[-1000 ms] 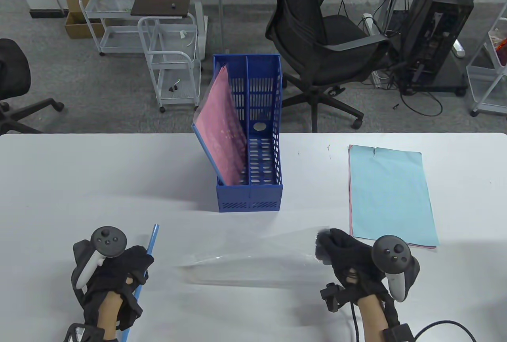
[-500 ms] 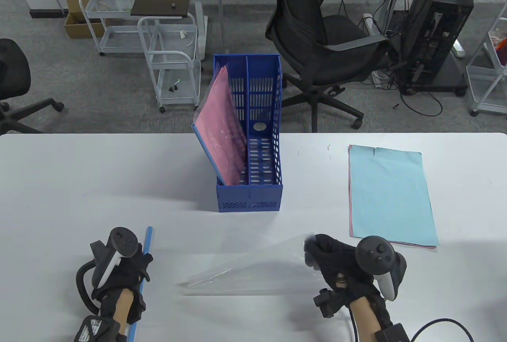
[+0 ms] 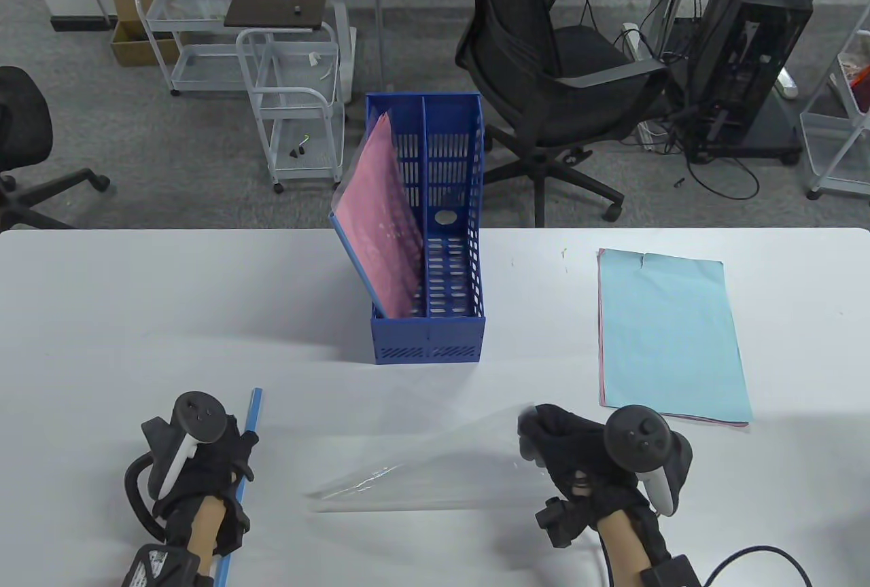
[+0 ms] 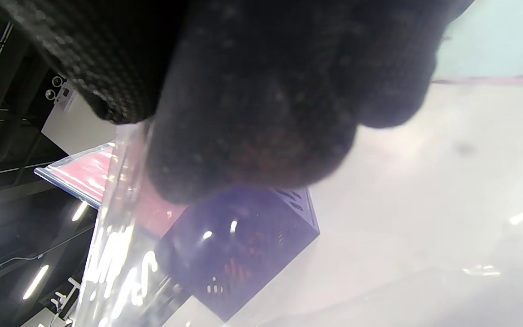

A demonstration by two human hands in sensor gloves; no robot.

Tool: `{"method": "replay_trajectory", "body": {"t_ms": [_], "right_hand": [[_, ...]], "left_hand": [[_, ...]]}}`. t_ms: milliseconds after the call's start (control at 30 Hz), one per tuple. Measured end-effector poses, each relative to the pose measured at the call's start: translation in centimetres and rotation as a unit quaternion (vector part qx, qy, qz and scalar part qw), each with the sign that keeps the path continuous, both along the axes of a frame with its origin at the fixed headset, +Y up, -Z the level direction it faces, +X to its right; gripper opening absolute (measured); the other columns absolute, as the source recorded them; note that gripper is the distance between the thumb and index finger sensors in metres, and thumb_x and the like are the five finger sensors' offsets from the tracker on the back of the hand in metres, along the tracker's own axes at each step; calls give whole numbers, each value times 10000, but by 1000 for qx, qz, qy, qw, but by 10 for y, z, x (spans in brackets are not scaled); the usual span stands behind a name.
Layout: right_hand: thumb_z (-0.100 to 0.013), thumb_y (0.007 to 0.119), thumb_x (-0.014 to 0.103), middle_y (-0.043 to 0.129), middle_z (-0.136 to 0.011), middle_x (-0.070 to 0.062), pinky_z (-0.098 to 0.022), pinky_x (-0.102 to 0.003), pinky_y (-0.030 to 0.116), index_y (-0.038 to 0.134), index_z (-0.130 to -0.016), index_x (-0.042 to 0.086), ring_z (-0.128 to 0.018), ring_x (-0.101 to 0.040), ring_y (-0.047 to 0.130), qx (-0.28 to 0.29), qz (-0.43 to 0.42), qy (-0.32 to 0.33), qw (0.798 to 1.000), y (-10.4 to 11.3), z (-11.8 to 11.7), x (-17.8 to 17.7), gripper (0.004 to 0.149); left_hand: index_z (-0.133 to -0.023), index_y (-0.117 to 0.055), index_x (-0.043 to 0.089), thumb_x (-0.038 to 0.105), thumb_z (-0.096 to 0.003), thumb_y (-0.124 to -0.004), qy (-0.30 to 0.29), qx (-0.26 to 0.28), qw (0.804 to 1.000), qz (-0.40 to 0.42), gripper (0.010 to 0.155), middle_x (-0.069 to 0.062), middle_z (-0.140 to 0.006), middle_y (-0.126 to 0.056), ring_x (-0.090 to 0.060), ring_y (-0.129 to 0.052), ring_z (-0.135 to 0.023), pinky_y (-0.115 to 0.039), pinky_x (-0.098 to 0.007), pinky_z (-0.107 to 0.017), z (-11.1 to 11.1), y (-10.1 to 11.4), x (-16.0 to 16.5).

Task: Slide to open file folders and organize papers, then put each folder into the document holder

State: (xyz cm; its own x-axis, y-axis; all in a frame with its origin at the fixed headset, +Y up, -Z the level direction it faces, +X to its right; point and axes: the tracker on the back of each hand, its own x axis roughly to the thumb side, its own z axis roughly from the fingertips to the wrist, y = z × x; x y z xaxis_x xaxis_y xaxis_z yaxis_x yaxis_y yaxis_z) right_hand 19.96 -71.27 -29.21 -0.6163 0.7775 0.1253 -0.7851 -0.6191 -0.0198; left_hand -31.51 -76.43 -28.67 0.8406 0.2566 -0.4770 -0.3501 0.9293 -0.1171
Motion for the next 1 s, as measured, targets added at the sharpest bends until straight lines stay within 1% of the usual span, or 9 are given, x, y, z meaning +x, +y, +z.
{"method": "replay_trajectory", "body": {"t_ms": [100, 200, 267, 400, 500, 633, 833, 900, 1000], "right_hand": [[-346, 851, 443, 1080, -416, 0, -399, -417, 882, 966, -661, 216, -263, -197, 1042, 0, -1, 6, 1000, 0, 0, -3, 405], [-346, 850, 443, 1078, -426, 0, -410, -420, 878, 965, -662, 220, -277, -200, 1042, 2, -8, 23, 1000, 0, 1, -7, 404], [-346, 850, 445, 1078, -432, 2, -417, -422, 876, 964, -664, 224, -286, -203, 1042, 3, -11, 42, 999, 2, 2, -11, 403], [-344, 848, 450, 1074, -474, 13, -460, -436, 858, 956, -674, 252, -343, -210, 1039, 26, -36, 87, 995, 12, 7, -17, 399], [-340, 848, 451, 1068, -533, 32, -514, -461, 830, 950, -685, 284, -423, -222, 1032, 47, -73, 145, 986, 18, 11, -23, 397], [-341, 851, 454, 1067, -537, 30, -524, -470, 825, 947, -685, 278, -435, -225, 1031, 65, -93, 168, 979, 27, 17, -28, 398], [-313, 802, 615, 857, -937, 24, -708, -579, 655, 708, -927, 310, -848, -285, 874, 113, -102, 36, 988, 29, 18, 0, 692], [-297, 820, 633, 721, -1043, -9, -721, -604, 608, 596, -989, 301, -946, -320, 765, 99, -120, 12, 988, 23, 12, 14, 799], [-302, 863, 617, 472, -1154, -79, -740, -645, 504, 386, -1056, 245, -1048, -408, 561, -20, -133, 78, 988, 6, -1, 22, 967]], "left_hand": [[-837, -907, 209, 528, -410, -845, -40, 71, 996, 31, 537, 19, -534, -1056, -184, -1077, -339, -882, -455, -485, 11, 27, 19], [-970, -793, 261, 556, -415, -824, -207, 119, 962, 131, 630, -5, -809, -983, -251, -1049, -644, -801, -509, -635, 18, 44, 60], [-1058, -679, 318, 580, -414, -824, -310, 107, 928, 177, 710, 3, -1057, -806, -280, -882, -958, -723, -526, -723, 21, 47, 91], [-1119, -534, 358, 630, -395, -828, -411, 26, 897, 163, 828, 22, -1179, -623, -280, -694, -1110, -614, -542, -800, 30, 41, 142], [-1078, -640, 328, 547, -412, -851, -408, 38, 900, 148, 732, 16, -1068, -802, -253, -917, -945, -745, -503, -718, 32, 39, 154], [-861, -916, 310, 419, -439, -842, -392, 91, 900, 166, 442, 12, -777, -1039, -213, -1096, -619, -869, -450, -552, 34, 43, 151], [-829, -944, 319, 405, -432, -842, -354, 200, 897, 174, 419, 10, -698, -1058, -194, -1109, -517, -895, -426, -486, 42, 61, 132], [-829, -944, 324, 406, -432, -840, -345, 228, 888, 202, 419, 12, -698, -1056, -188, -1107, -519, -894, -425, -490, 44, 68, 124], [-832, -942, 329, 407, -434, -838, -347, 250, 855, 295, 419, 15, -706, -1052, -192, -1103, -529, -890, -427, -501, 44, 72, 113]]}}
